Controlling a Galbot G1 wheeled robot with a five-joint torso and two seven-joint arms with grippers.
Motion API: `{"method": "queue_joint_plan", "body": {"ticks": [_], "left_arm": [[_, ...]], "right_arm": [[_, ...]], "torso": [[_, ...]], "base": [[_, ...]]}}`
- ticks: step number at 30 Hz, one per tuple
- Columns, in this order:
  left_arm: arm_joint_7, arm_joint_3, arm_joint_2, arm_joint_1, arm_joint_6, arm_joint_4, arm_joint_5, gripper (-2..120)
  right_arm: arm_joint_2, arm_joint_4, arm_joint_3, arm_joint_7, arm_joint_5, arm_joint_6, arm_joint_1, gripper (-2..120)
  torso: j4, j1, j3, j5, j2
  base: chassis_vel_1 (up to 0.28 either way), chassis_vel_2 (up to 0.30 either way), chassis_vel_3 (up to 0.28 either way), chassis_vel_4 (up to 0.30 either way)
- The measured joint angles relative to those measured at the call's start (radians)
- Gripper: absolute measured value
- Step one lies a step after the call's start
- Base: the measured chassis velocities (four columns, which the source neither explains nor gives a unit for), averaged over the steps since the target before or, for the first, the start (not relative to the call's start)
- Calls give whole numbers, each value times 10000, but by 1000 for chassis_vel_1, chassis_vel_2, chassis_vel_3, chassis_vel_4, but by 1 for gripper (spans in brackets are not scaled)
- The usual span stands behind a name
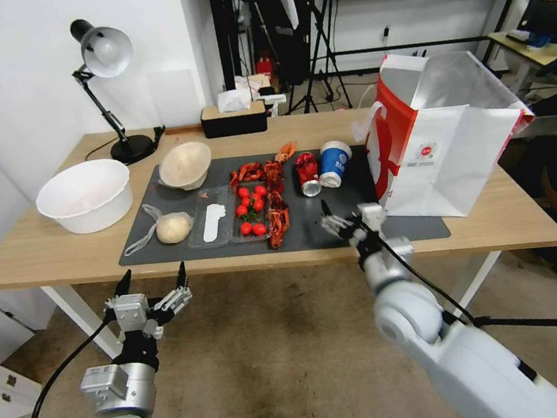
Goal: Pick up the trash from the table and place it into the takeout bag.
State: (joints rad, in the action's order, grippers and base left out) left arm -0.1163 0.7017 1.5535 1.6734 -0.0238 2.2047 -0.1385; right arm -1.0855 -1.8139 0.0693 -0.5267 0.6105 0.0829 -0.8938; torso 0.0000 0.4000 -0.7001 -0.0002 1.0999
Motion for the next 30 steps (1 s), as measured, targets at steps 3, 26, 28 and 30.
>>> {"method": "queue_joint_plan", "body": {"ticks": [3,26,28,30], "left_arm": [[-1,18,14,-5,1,-7,2,100],[15,257,23,-28,290,-219,-20,100],[50,293,25,-21,343,-246,-23,100],[62,309,30,-13,387,-264,-23,100]], "right_arm": [[-28,323,279,-61,351,64,497,99],[-958,2869,1807,-712,1169,383,2791,98],[-1060,3052,1867,-781,1171,432,2898,97],[-1123,3166,1914,-822,1173,450,2947,95]], "torso": [[0,0,0,2,0],[0,1,1,2,0],[0,1,1,2,0],[0,0,1,1,0]], "base": [[0,0,0,0],[0,0,0,0],[0,0,0,0],[0,0,0,0]]}}
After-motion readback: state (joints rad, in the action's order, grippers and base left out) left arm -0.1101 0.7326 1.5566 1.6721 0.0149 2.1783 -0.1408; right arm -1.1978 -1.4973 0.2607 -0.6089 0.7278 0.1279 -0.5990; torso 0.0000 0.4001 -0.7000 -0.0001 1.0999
